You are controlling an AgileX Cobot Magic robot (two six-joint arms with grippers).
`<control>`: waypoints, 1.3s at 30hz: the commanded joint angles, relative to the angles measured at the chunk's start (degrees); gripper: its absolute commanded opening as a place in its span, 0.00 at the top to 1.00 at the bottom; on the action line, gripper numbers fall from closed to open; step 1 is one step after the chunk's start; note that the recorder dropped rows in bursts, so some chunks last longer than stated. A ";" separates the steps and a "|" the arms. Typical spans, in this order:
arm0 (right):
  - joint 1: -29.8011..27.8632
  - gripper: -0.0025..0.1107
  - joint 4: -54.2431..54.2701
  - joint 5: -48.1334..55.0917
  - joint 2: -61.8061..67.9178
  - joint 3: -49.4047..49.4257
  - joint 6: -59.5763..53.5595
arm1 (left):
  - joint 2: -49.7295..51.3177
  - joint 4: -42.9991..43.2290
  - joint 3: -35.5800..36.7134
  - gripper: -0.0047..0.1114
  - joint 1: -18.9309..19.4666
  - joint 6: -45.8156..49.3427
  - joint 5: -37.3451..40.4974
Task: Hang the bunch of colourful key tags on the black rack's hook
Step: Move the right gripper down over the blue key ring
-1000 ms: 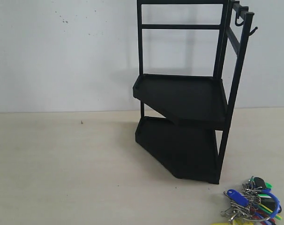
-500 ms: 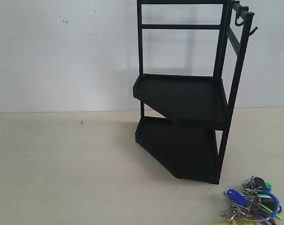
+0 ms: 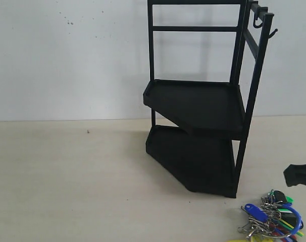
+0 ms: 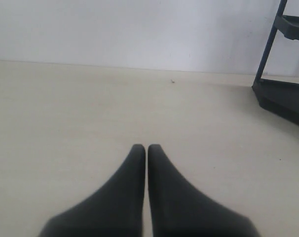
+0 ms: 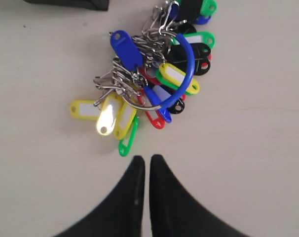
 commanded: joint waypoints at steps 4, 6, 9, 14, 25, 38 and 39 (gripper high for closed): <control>-0.14 0.63 -0.77 -5.70 7.46 0.61 0.77 | -0.12 0.28 0.16 0.92 -0.04 0.20 -0.43; -0.14 0.57 -1.01 -7.23 8.11 0.61 1.17 | -0.12 0.28 0.16 0.92 -0.04 0.20 -0.43; -0.14 0.57 -3.48 -8.38 9.86 0.61 4.57 | -0.12 0.28 0.16 0.92 -0.04 0.20 -0.43; -0.14 0.57 -5.62 -10.47 14.14 0.61 5.95 | -0.12 0.28 0.16 0.92 -0.04 0.20 -0.43; -0.14 0.57 -6.48 -18.24 24.44 0.61 7.19 | -0.12 0.28 0.16 0.92 -0.04 0.20 -0.43; -0.14 0.64 -6.48 -22.57 27.42 0.61 8.02 | -0.12 0.28 0.16 0.92 -0.04 0.20 -0.43; -0.14 0.67 -6.48 -22.94 27.42 0.61 8.02 | -0.12 0.28 0.16 0.92 -0.04 0.20 -0.43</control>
